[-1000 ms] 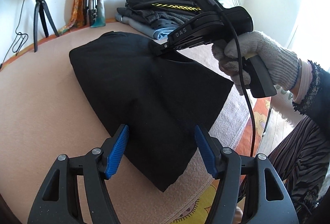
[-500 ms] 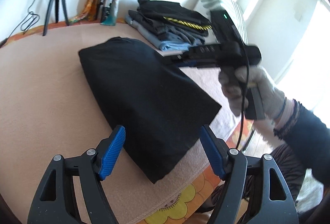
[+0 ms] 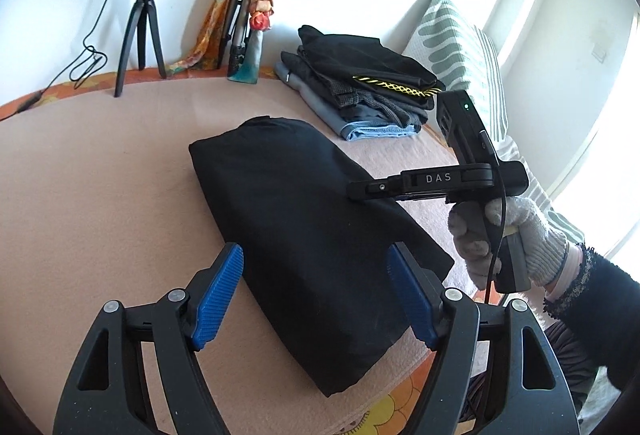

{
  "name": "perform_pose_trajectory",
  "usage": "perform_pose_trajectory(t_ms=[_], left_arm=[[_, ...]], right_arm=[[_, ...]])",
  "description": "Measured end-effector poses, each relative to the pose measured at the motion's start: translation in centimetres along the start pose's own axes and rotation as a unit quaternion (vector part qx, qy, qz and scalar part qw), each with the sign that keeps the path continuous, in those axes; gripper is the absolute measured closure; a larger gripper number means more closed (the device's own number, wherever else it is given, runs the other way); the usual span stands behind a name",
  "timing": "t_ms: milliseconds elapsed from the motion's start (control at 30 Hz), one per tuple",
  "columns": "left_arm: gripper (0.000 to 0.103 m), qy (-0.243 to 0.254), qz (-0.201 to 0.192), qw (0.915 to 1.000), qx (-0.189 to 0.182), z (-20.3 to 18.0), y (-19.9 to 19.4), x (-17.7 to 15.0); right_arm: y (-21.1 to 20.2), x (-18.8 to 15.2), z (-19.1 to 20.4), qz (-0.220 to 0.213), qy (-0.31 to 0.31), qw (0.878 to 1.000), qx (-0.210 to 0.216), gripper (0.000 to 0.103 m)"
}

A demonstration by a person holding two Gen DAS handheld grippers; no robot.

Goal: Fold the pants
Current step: 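Grasp the folded black trousers bundle with the right gripper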

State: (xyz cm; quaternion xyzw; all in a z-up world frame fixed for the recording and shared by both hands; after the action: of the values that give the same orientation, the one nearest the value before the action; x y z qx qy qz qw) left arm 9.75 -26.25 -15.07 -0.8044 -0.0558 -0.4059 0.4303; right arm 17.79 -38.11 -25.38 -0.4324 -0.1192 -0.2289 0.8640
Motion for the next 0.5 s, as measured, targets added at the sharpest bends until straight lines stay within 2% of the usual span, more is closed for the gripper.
perform_pose_trajectory(t_ms=[267, 367, 500], left_arm=[[0.027, -0.039, 0.014, 0.9990, -0.014, 1.4, 1.4, 0.2], [0.027, -0.096, 0.022, 0.9943, -0.040, 2.8, 2.0, 0.2], [0.027, -0.151, 0.031, 0.9868, -0.050, 4.9, 2.9, 0.0]], right_arm=[[0.2, -0.1, 0.0, 0.001, -0.003, 1.000, 0.006, 0.042], [0.2, -0.2, 0.0, -0.001, -0.002, 1.000, 0.010, 0.040], [0.1, -0.3, 0.1, -0.003, -0.006, 1.000, 0.013, 0.040]])
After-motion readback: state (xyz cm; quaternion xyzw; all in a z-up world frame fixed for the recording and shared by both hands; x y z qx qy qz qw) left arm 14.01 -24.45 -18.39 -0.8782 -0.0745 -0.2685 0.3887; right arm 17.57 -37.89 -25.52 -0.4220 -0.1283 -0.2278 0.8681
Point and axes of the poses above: each gripper's, at about its wrist camera, not at the fingertips, and y roughly the way its jaws point, z to its left, x to its top, the point moved 9 cm from there along y, roughly the way its jaws point, and after that the axes turned 4 degrees about x, right-handed, at the moved point
